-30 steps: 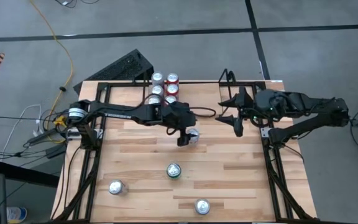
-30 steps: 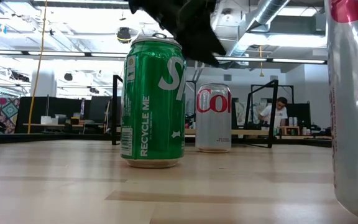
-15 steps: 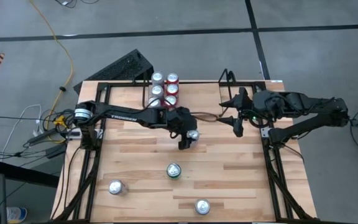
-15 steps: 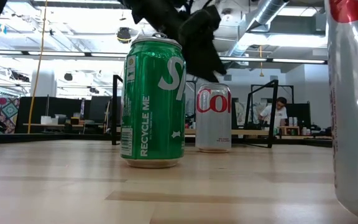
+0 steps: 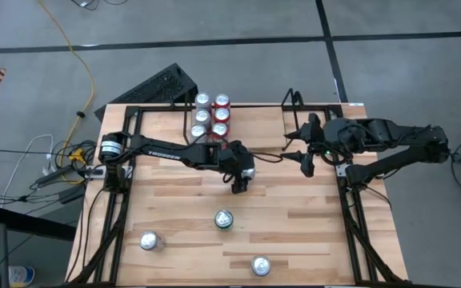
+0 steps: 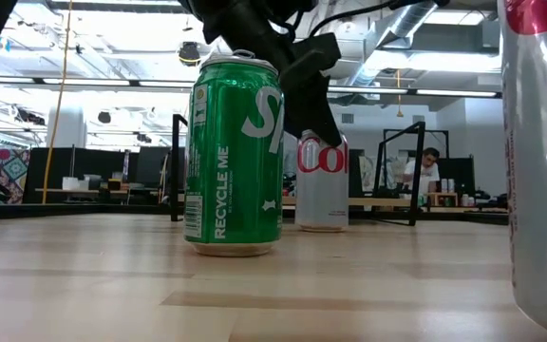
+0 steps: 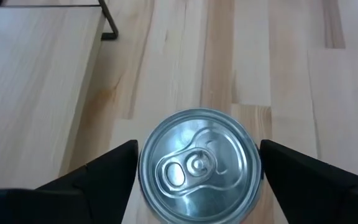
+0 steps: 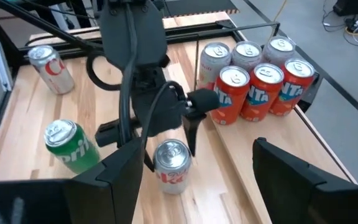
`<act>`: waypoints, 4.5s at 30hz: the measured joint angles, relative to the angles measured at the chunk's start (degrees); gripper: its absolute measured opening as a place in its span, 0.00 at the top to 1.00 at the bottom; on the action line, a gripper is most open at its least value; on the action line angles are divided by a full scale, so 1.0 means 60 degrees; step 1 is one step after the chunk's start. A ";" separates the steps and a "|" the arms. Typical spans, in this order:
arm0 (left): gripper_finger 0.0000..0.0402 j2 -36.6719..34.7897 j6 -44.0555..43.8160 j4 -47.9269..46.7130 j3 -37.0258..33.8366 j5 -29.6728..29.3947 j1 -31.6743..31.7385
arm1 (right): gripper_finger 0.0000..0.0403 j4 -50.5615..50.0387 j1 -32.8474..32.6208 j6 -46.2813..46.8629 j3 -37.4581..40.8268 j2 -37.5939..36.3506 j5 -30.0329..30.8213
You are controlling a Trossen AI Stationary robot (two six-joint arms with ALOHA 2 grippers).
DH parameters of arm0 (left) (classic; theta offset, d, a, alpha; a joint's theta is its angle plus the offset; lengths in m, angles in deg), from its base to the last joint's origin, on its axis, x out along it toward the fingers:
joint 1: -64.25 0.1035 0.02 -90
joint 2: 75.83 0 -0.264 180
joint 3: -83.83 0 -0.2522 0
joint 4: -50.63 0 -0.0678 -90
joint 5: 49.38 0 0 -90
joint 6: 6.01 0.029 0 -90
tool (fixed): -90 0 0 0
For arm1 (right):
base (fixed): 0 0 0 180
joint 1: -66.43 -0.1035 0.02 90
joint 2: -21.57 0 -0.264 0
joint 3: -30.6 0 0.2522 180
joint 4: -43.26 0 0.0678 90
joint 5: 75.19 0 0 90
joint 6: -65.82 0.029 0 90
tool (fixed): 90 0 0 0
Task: Place canned beverage on shelf
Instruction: Put the top right silver soda can on the shelf
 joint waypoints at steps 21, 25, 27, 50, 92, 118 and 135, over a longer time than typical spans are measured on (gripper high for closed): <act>0.35 -0.0036 0.0333 -0.1076 0.1299 0.0800 0.0524 | 0.31 -0.0213 0.0000 0.0015 0.0000 0.0000 0.0064; 0.35 -0.0044 0.0932 -0.1510 0.2079 0.1048 0.0793 | 0.31 -0.0220 -0.0001 0.0013 0.0000 -0.0012 0.0064; 0.35 -0.0044 0.1282 -0.1618 0.2310 0.1005 0.0906 | 0.31 -0.0230 0.0000 0.0011 0.0000 -0.0042 0.0064; 0.35 -0.0025 0.3527 -0.1867 0.2601 0.1701 0.2791 | 0.31 -0.0841 -0.0003 0.0820 -0.0004 -0.1799 0.0887; 0.33 -0.0025 0.6178 -0.2421 0.2532 0.3777 0.3979 | 0.31 -0.0854 -0.0003 0.1082 0.0000 -0.1417 0.0807; 0.32 0.0414 0.5878 -0.2374 0.2528 0.3706 0.3963 | 0.31 -0.1101 -0.0298 0.1747 0.0000 -0.1417 0.0518; 0.16 0.0333 0.5701 -0.1838 0.2543 0.2490 0.3717 | 0.31 -0.1058 -0.0841 0.1840 0.0000 -0.1311 0.0530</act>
